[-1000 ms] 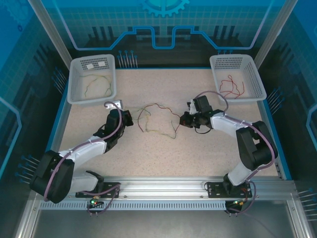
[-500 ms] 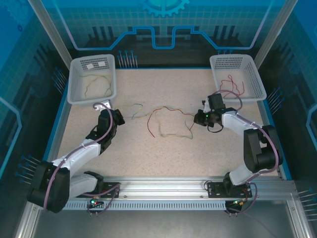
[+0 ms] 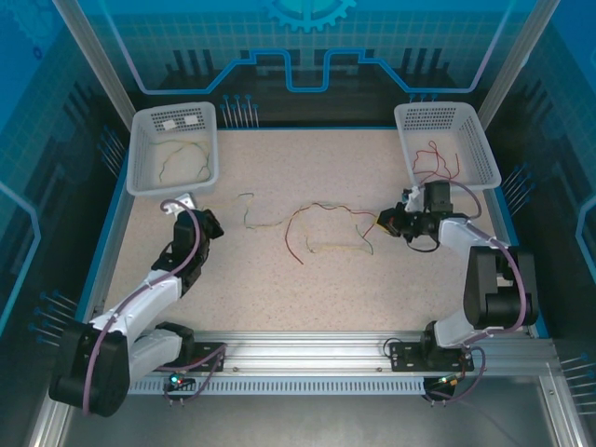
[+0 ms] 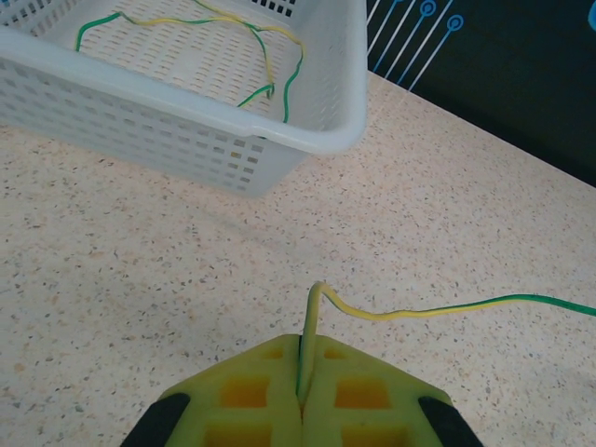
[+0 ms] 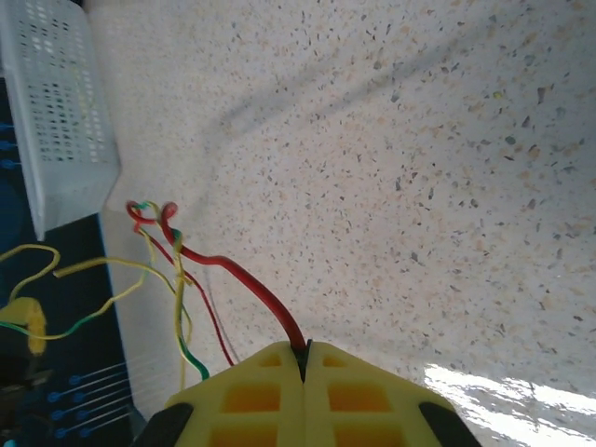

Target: Untangle the cables

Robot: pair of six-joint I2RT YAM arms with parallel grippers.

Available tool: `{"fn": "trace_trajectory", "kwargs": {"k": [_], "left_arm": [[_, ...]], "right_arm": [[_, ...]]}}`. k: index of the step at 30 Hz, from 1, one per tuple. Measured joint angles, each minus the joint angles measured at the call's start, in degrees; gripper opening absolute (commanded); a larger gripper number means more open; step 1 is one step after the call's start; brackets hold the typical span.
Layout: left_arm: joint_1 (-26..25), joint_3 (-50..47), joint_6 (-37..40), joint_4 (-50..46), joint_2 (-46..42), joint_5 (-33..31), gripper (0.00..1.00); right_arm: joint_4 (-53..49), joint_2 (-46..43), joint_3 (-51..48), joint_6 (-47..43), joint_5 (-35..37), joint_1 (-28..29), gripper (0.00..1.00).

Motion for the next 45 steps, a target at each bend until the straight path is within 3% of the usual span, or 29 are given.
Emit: {"fn": "trace_trajectory", "kwargs": {"k": [3,9,15,23,32,45], "left_arm": [[0.5,-0.5,0.0,-0.1,-0.2,-0.1,0.00],[1.1,-1.0,0.0,-0.3,-0.2,0.0,0.00],[1.5,-1.0,-0.1,0.1,0.5,0.4,0.00],[1.7,-1.0,0.0,-0.1,1.3,1.1,0.00],[4.0,-1.0,-1.3,-0.3,0.9,1.1,0.00],[9.4,-1.0,-2.5,-6.4,-6.8,0.2,0.00]], "right_arm": [[-0.2,-0.5,-1.5,0.8,-0.9,-2.7,0.00],[-14.3,-3.4,5.4,-10.1,14.9,3.1,0.00],[-11.2,-2.2,5.0,-8.9,8.0,1.7,0.00],[-15.9,-3.2,6.7,-10.5,19.5,6.2,0.00],[-16.0,-18.3,2.1,-10.1,25.7,-6.1,0.00],[-20.9,-24.1,1.6,-10.1,24.2,-21.7,0.00]]}}
